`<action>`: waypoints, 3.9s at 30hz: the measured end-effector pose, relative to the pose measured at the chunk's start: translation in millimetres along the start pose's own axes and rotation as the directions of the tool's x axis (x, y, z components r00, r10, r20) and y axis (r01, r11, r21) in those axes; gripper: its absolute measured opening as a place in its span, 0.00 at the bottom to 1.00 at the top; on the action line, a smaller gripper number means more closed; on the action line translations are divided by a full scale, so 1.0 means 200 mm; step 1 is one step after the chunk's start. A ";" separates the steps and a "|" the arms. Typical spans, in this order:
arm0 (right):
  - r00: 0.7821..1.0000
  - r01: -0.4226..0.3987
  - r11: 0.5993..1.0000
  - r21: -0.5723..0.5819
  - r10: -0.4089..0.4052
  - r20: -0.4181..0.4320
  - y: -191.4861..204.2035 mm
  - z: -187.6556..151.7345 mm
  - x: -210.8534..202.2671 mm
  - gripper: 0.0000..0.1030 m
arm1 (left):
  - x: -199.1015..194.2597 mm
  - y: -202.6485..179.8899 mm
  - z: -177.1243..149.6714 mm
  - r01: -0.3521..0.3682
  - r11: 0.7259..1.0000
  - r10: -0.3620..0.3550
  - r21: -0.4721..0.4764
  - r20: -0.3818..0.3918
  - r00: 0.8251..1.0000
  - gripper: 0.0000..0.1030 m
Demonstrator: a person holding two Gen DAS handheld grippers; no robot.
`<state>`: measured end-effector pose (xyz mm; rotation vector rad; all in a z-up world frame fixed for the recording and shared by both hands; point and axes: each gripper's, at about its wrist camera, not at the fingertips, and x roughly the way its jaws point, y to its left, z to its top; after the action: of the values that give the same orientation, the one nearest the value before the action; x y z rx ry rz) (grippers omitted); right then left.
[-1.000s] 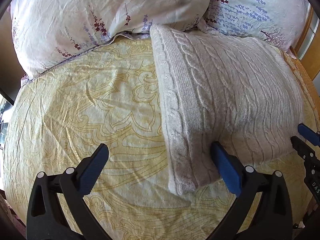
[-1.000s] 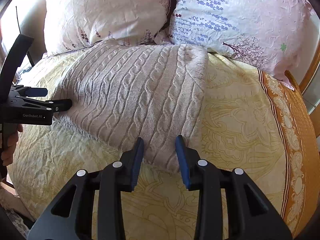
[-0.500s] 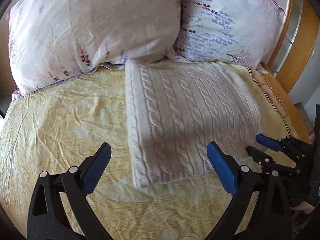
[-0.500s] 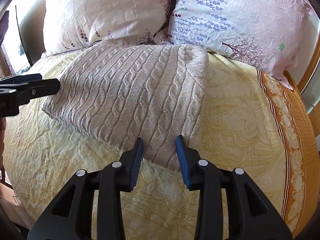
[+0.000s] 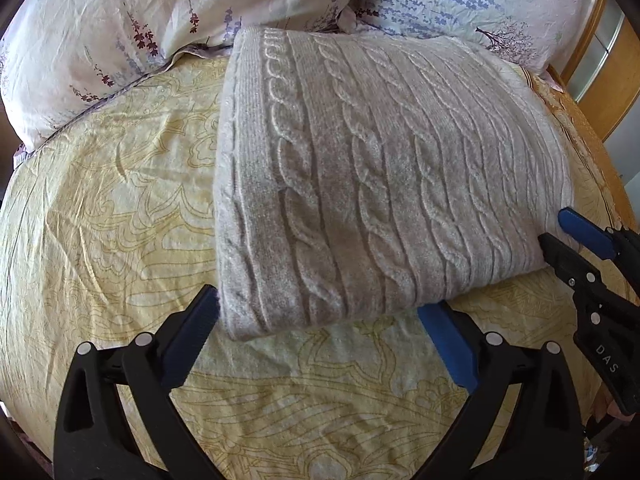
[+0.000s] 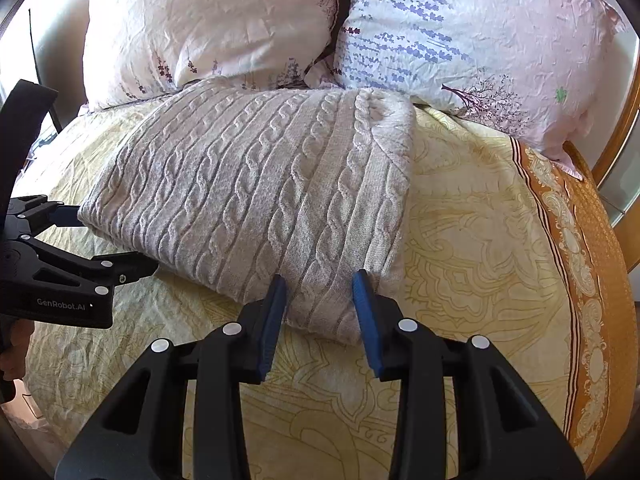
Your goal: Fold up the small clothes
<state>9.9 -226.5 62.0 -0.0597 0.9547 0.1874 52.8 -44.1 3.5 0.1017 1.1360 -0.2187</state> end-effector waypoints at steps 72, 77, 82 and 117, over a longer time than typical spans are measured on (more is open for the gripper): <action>0.968 0.126 0.965 0.229 -0.069 -0.241 -0.02 -0.04 0.04 0.99 | -0.08 0.23 -0.14 -0.082 0.989 0.075 -0.121 -0.057 0.996 0.98; 0.966 0.134 0.963 0.236 -0.074 -0.247 -0.02 -0.03 0.05 0.99 | -0.07 0.24 -0.13 -0.084 0.988 0.077 -0.128 -0.065 0.995 0.98; 0.966 0.141 0.959 0.244 -0.080 -0.245 -0.02 -0.03 0.05 0.99 | -0.06 0.25 -0.11 -0.088 0.987 0.076 -0.134 -0.089 0.993 0.98; 0.965 0.146 0.958 0.247 -0.084 -0.247 -0.02 -0.04 0.05 0.99 | -0.05 0.25 -0.10 -0.087 0.988 0.075 -0.125 -0.095 0.993 0.98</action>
<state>10.0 -229.9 50.0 0.1097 1.2018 -0.0583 41.7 9.5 3.3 0.0431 1.2303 -0.0686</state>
